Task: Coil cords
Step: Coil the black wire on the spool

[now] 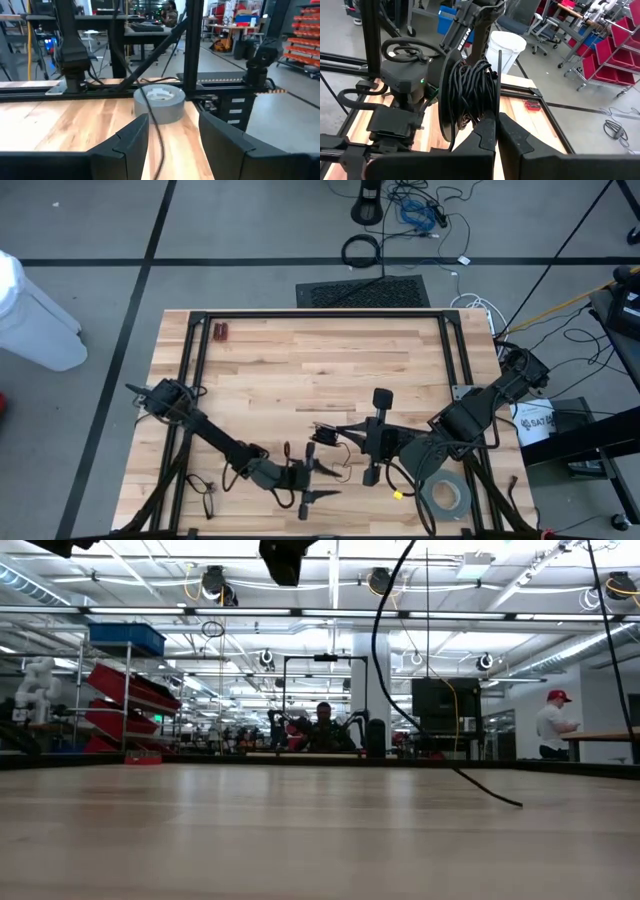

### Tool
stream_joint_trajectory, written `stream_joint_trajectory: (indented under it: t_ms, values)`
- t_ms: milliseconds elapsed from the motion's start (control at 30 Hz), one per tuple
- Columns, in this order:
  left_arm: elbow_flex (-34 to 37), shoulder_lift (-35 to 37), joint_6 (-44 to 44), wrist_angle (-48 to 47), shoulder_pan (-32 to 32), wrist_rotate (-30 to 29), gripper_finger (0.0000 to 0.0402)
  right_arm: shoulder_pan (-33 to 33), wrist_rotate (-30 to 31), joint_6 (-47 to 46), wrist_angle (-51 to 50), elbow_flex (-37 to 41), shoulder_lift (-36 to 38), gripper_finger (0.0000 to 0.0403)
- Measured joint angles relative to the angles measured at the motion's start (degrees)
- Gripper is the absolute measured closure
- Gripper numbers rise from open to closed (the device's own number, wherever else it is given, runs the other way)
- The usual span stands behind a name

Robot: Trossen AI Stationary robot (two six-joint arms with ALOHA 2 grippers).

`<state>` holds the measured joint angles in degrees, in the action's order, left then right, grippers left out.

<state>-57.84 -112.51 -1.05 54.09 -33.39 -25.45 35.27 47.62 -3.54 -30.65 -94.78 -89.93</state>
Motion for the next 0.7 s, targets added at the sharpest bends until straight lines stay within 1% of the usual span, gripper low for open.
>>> stream_joint_trajectory:
  t_ms: [133,233,433,567,700]
  values:
    - [0.0,0.0,-1.2,-1.5,1.4,0.2,0.0221,-0.1,0.0,0.1,0.0,0.0,0.0,0.0403]
    - [-0.1,0.0,-2.6,-1.6,2.3,2.0,0.0221,-0.4,0.0,0.2,0.0,0.0,0.0,0.0403]
    - [-0.1,0.0,-3.2,-1.9,3.9,2.1,0.0221,-1.3,-0.1,1.1,0.6,0.0,0.0,0.0403]
    - [-0.9,0.0,-4.6,-2.5,3.5,5.2,0.0221,-2.0,-1.6,1.3,0.6,0.0,0.0,0.0403]
    - [-2.6,-1.3,-4.5,-3.2,3.2,5.5,0.0221,-2.6,-1.6,1.5,0.7,0.0,0.0,0.0403]
